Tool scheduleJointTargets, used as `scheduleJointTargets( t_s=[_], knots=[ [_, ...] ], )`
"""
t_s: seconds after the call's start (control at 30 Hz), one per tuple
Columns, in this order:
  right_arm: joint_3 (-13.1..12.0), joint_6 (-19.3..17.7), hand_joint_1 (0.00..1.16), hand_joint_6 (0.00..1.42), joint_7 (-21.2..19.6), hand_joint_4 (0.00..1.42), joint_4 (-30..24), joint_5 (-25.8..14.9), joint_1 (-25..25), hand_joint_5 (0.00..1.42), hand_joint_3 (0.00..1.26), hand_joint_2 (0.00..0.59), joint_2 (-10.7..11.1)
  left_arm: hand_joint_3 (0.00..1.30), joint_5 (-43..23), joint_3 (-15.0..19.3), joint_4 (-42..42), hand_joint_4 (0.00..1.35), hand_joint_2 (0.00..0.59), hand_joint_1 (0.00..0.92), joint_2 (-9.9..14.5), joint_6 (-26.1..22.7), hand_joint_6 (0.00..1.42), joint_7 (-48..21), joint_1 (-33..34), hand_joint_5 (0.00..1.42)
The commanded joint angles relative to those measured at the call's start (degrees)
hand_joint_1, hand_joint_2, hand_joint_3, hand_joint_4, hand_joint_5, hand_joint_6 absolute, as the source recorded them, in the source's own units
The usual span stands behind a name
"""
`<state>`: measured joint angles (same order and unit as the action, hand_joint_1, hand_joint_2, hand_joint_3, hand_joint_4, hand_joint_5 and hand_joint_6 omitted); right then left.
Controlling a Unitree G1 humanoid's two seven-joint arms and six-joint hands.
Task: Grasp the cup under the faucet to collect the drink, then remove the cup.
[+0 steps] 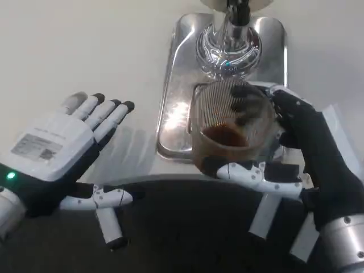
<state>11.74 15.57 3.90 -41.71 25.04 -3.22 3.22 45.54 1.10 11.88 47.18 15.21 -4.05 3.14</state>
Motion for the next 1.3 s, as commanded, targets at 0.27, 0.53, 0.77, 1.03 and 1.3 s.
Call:
scheduleJointTargets(
  t_s=[0.27, 0.53, 0.77, 1.03, 1.3],
  knots=[
    [-0.20, 2.07, 1.16, 1.10, 5.73, 0.73, -10.51, -4.45, -5.20, 0.80, 0.72, 0.337, 2.37, 0.00, -1.36, 2.85, 7.65, 0.00, 0.112, 0.000, 0.43, 1.63, 0.00, -4.32, -4.56, 0.00],
    [-0.53, 2.79, 1.16, 1.10, 8.02, 0.73, -13.11, -5.72, -6.94, 0.81, 0.72, 0.340, 3.94, 0.00, -2.28, 3.34, 9.30, 0.00, 0.111, 0.000, -0.53, 2.50, 0.00, -4.94, -6.09, 0.00],
    [-1.28, 4.07, 1.16, 1.10, 9.03, 0.73, -15.15, -6.77, -7.38, 0.81, 0.72, 0.341, 4.43, 0.00, -2.87, 3.60, 11.29, 0.00, 0.111, 0.000, -1.60, 1.83, 0.00, -5.68, -7.55, 0.00],
    [-2.12, 4.37, 1.16, 1.10, 10.16, 0.74, -17.16, -7.84, -9.23, 0.81, 0.73, 0.340, 5.96, 0.00, -2.90, 3.15, 13.27, 0.00, 0.110, 0.000, -3.77, 2.05, 0.00, -6.54, -10.14, 0.00],
    [-2.00, 4.68, 1.16, 1.10, 10.28, 0.75, -17.84, -8.16, -9.82, 0.81, 0.74, 0.335, 6.51, 0.00, -3.33, 3.50, 12.59, 0.00, 0.112, 0.000, -3.70, 3.03, 0.00, -6.10, -9.89, 0.00]
  ],
)
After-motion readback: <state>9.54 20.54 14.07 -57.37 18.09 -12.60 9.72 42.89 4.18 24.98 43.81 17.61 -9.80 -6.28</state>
